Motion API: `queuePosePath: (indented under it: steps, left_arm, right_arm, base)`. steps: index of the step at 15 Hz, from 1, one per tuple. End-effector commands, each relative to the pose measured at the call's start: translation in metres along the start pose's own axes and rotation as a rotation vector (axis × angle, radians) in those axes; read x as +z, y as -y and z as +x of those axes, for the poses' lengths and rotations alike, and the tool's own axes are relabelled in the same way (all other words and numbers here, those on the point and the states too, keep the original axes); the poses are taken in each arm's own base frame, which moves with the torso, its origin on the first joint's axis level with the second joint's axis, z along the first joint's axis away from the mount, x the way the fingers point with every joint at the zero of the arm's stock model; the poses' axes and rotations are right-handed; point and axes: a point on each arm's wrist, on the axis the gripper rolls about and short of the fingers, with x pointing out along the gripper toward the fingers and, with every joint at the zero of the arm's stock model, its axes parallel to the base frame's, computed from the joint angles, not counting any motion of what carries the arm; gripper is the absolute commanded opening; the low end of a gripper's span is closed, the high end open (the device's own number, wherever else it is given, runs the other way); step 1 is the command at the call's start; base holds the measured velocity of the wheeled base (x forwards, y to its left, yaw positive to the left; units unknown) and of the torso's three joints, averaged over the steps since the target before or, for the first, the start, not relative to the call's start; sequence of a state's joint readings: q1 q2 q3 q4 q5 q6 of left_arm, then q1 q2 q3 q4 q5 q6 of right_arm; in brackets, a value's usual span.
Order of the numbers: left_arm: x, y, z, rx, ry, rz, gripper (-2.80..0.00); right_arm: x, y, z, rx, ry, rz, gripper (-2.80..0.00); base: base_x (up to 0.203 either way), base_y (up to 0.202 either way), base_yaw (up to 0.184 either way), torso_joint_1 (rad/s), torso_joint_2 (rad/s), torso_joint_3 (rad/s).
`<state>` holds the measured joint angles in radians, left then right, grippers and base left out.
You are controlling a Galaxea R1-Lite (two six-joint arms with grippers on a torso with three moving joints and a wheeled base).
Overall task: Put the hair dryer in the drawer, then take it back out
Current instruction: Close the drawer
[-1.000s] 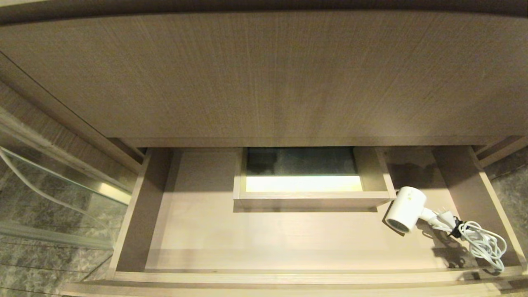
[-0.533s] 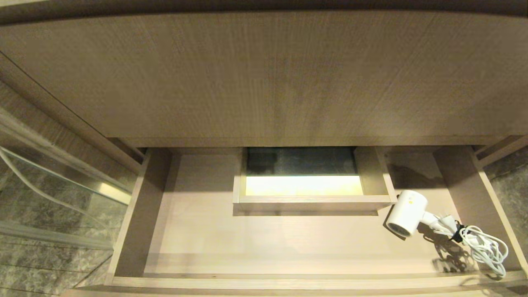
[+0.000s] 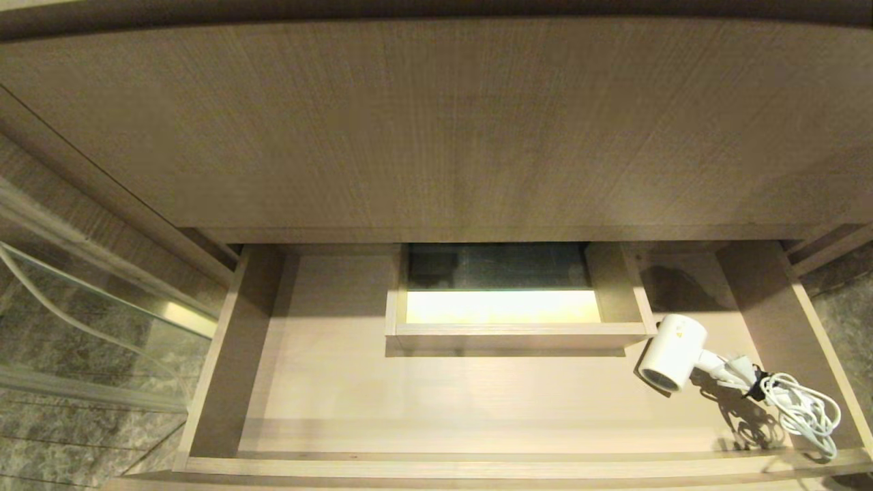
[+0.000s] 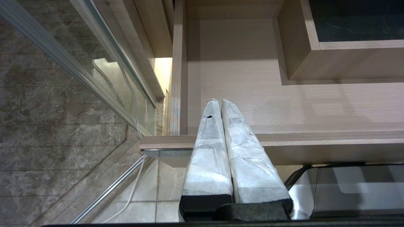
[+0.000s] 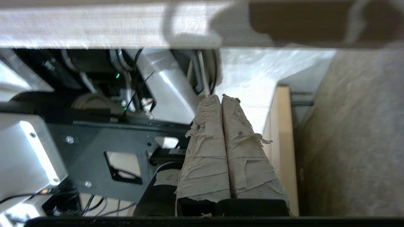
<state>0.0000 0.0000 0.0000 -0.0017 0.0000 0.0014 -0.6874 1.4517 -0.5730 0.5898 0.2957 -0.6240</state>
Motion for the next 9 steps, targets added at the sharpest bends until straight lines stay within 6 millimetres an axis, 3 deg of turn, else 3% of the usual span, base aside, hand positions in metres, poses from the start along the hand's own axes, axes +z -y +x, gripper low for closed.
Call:
queuePosePath:
  steps: [1, 6, 9]
  left_arm:
    - [0.000, 0.000, 0.000, 0.000, 0.000, 0.000, -2.80]
    - [0.000, 0.000, 0.000, 0.000, 0.000, 0.000, -2.80]
    - [0.000, 0.000, 0.000, 0.000, 0.001, 0.000, -2.80]
  right_arm:
    - [-0.001, 0.002, 0.007, 0.030, -0.040, 0.012, -2.80]
    - [0.001, 0.008, 0.020, 0.037, -0.047, 0.024, -2.80]
    - [0.015, 0.022, 0.030, -0.003, 0.013, 0.003, -2.80]
  base:
    - [0.000, 0.000, 0.000, 0.000, 0.00, 0.000]
    - [0.000, 0.000, 0.000, 0.000, 0.00, 0.000]
    - [0.000, 0.000, 0.000, 0.000, 0.00, 0.000]
